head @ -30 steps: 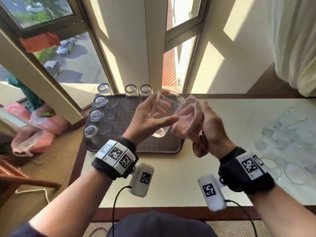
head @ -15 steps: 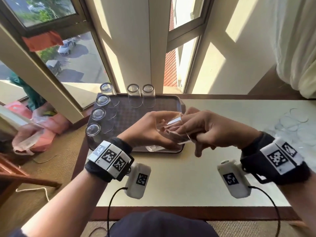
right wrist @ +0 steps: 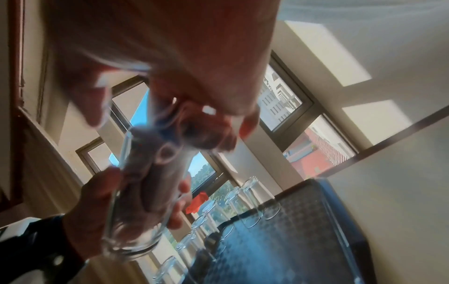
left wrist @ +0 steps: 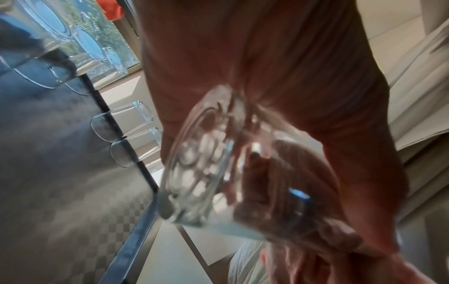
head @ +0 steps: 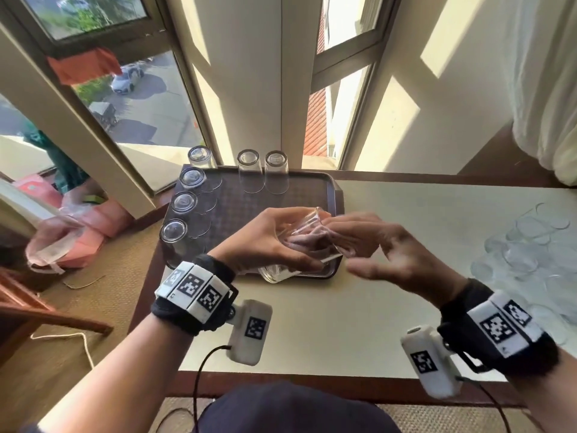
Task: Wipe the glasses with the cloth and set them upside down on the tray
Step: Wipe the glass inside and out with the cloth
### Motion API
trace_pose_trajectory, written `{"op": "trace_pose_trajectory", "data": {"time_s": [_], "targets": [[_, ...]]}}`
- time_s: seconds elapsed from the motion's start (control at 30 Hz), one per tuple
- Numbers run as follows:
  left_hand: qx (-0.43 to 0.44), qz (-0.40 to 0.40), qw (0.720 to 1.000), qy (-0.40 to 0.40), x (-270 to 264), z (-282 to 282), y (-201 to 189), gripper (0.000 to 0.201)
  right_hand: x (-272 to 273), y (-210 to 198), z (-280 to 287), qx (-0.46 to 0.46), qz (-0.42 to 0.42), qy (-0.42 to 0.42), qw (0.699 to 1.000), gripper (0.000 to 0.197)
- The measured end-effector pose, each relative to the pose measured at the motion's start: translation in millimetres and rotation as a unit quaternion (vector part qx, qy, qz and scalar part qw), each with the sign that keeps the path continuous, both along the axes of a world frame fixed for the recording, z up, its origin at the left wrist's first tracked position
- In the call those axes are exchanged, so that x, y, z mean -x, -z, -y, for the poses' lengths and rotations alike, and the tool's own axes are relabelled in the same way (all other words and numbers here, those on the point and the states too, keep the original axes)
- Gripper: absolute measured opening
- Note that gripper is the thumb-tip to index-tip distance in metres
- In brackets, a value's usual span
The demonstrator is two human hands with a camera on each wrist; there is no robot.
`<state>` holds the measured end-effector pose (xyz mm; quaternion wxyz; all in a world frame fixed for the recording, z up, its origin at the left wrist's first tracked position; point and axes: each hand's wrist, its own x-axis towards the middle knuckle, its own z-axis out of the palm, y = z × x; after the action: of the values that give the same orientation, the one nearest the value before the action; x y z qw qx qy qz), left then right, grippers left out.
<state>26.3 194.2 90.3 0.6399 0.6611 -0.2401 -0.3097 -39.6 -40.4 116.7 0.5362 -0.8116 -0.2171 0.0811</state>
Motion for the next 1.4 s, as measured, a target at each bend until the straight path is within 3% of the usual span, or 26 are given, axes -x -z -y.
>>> {"op": "trace_pose_trajectory", "data": {"time_s": [0.07, 0.2, 0.33, 0.4, 0.47, 0.57, 0.7, 0.87, 1.03, 1.1, 1.17, 1.23, 1.3, 1.37, 1.4], "targets": [[-0.005, -0.013, 1.0, 0.01, 3, 0, -2, 0.067, 1, 5, 4, 0.024, -0.014, -0.08, 0.996, 0.059], [-0.008, -0.042, 0.999, 0.022, 7, 8, -7, 0.057, -4, 18, -15, -0.006, 0.009, -0.047, 0.999, 0.047], [0.004, -0.081, 0.996, 0.026, 5, 6, -5, 0.091, -6, 22, -23, -0.109, 0.015, 0.016, 0.994, 0.032], [0.045, -0.124, 0.991, 0.033, 3, 0, -3, 0.098, -5, 21, -21, -0.145, 0.01, 0.051, 0.988, 0.032], [0.096, -0.171, 0.98, 0.009, 3, -6, -1, 0.09, -6, 15, -21, -0.171, 0.018, 0.076, 0.982, 0.034], [0.115, -0.177, 0.977, -0.035, 3, -9, -1, 0.09, -12, 2, -18, -0.133, 0.039, 0.079, 0.987, 0.034], [0.126, -0.178, 0.975, -0.035, 4, -10, -9, 0.077, -11, -7, -3, -0.186, -0.034, 0.086, 0.978, 0.022], [0.134, -0.175, 0.975, -0.039, 4, -4, -14, 0.079, -12, 1, -4, -0.209, -0.09, 0.083, 0.97, 0.024], [0.14, -0.187, 0.971, -0.042, 1, -2, -15, 0.075, -14, -7, -9, -0.196, -0.124, 0.023, 0.972, 0.046], [0.149, -0.19, 0.97, -0.039, -4, -5, -15, 0.073, -12, -10, -8, -0.193, -0.11, -0.026, 0.975, 0.061], [0.16, -0.187, 0.969, -0.034, -9, -9, -19, 0.075, -12, -9, -11, -0.166, -0.086, -0.025, 0.982, 0.056], [0.144, -0.141, 0.979, -0.045, -12, -10, -20, 0.081, -15, -9, -17, -0.151, -0.085, -0.003, 0.985, 0.049], [0.094, -0.042, 0.992, -0.069, -12, -9, -25, 0.08, -16, -13, -23, -0.16, -0.097, 0.008, 0.982, 0.045], [0.033, 0.133, 0.987, -0.081, -10, -8, -27, 0.073, -18, -14, -27, -0.189, -0.136, 0.027, 0.972, 0.038], [0.0, 0.254, 0.963, -0.084, -8, -7, -28, 0.072, -17, -13, -28, -0.205, -0.158, 0.043, 0.965, 0.032]]}}
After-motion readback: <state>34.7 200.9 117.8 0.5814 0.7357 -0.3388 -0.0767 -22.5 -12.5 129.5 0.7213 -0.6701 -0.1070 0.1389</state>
